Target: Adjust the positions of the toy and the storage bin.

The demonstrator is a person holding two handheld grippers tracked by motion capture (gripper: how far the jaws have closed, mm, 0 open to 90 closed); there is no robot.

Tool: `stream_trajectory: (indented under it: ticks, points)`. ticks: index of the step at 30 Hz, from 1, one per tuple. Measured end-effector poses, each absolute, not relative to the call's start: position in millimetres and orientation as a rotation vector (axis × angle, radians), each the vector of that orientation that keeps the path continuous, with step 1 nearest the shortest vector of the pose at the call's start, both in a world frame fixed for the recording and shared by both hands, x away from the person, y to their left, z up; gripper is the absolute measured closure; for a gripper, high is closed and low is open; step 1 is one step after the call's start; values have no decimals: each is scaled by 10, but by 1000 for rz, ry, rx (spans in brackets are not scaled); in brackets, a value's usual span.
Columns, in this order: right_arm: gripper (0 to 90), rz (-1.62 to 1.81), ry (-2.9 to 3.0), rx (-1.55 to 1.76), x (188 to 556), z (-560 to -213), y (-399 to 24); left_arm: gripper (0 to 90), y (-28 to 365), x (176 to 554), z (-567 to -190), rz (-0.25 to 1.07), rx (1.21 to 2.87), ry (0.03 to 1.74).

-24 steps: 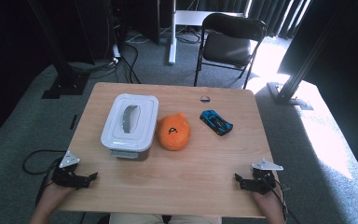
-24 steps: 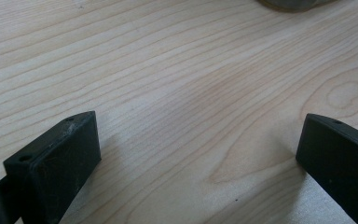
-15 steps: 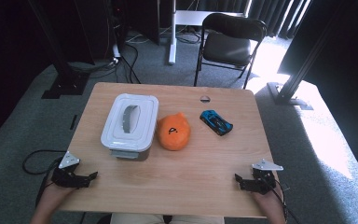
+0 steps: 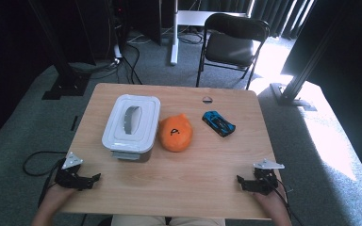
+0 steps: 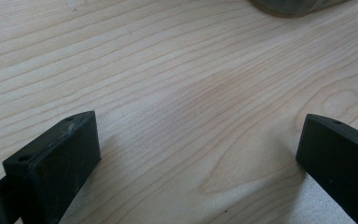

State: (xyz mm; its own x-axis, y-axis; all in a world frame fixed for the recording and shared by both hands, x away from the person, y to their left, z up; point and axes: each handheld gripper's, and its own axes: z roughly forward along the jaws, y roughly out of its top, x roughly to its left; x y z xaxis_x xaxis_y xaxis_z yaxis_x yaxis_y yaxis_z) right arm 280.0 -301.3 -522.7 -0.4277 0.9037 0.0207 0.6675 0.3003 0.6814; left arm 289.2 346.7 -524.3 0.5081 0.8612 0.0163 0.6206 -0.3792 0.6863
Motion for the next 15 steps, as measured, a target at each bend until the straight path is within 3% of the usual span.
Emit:
stream_trajectory:
  ticks: [15]
  points:
    - [125,882,2200,1354,3089,-5059,-2878,2,3461,2892,-5244,493,2134,1193]
